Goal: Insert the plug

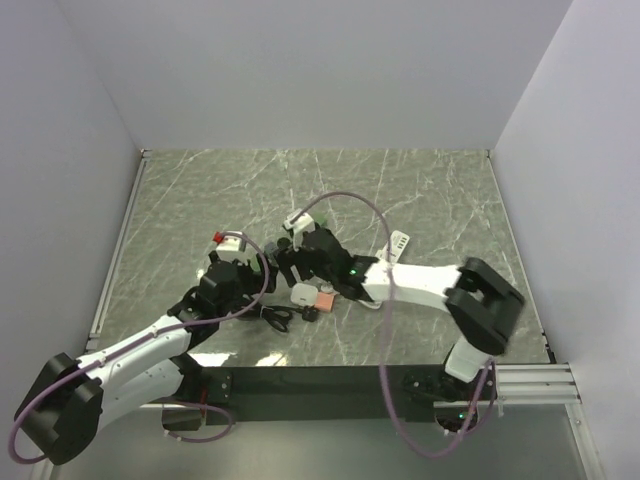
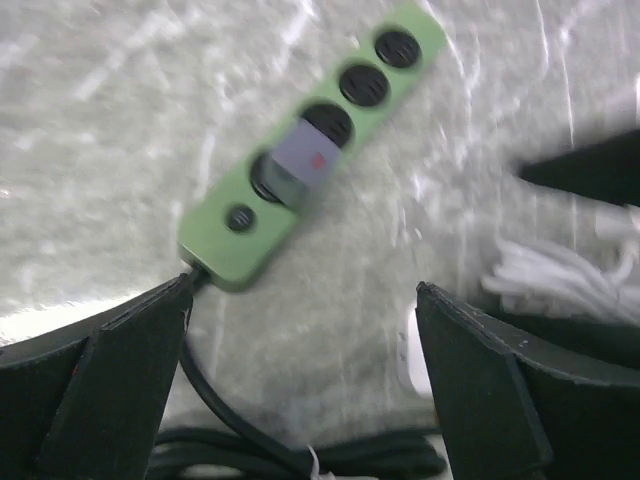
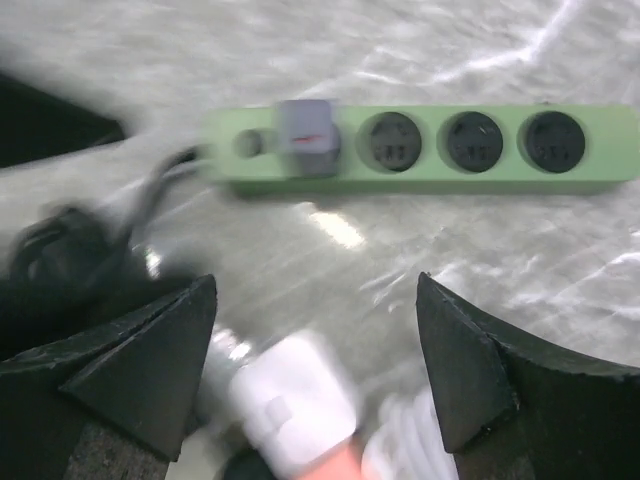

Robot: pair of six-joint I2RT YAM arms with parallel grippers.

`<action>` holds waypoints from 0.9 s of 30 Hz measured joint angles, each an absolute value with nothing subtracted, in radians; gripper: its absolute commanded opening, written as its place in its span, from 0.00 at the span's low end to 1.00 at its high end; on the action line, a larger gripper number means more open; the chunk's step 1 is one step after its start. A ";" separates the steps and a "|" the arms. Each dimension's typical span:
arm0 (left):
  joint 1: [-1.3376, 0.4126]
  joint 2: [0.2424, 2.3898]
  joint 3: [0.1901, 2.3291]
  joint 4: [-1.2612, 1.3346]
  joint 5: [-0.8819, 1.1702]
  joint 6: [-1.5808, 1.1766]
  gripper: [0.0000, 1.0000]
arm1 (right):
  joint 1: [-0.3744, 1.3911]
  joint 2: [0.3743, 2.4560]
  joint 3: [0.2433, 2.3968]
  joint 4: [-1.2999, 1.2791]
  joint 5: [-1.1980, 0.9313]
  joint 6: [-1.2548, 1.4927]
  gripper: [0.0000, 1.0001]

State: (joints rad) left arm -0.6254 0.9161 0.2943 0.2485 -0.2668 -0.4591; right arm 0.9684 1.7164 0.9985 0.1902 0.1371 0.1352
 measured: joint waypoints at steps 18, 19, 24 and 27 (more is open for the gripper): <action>-0.605 0.917 0.294 0.380 -0.293 -0.463 0.99 | 1.080 1.452 0.656 0.220 0.088 0.236 0.86; -0.605 0.917 0.294 0.380 -0.292 -0.465 1.00 | 1.080 1.477 0.670 0.224 0.094 0.228 0.86; -0.605 0.917 0.288 0.384 -0.292 -0.466 0.99 | 1.080 1.565 0.727 0.221 0.143 0.191 0.87; -0.605 0.926 0.287 0.385 -0.289 -0.466 0.99 | 1.080 1.589 0.755 0.215 0.150 0.184 0.87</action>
State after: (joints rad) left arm -0.6052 0.9257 0.2874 0.3855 -0.2890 -0.4656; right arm 1.0801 1.5894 0.7547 0.2150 0.1501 0.1837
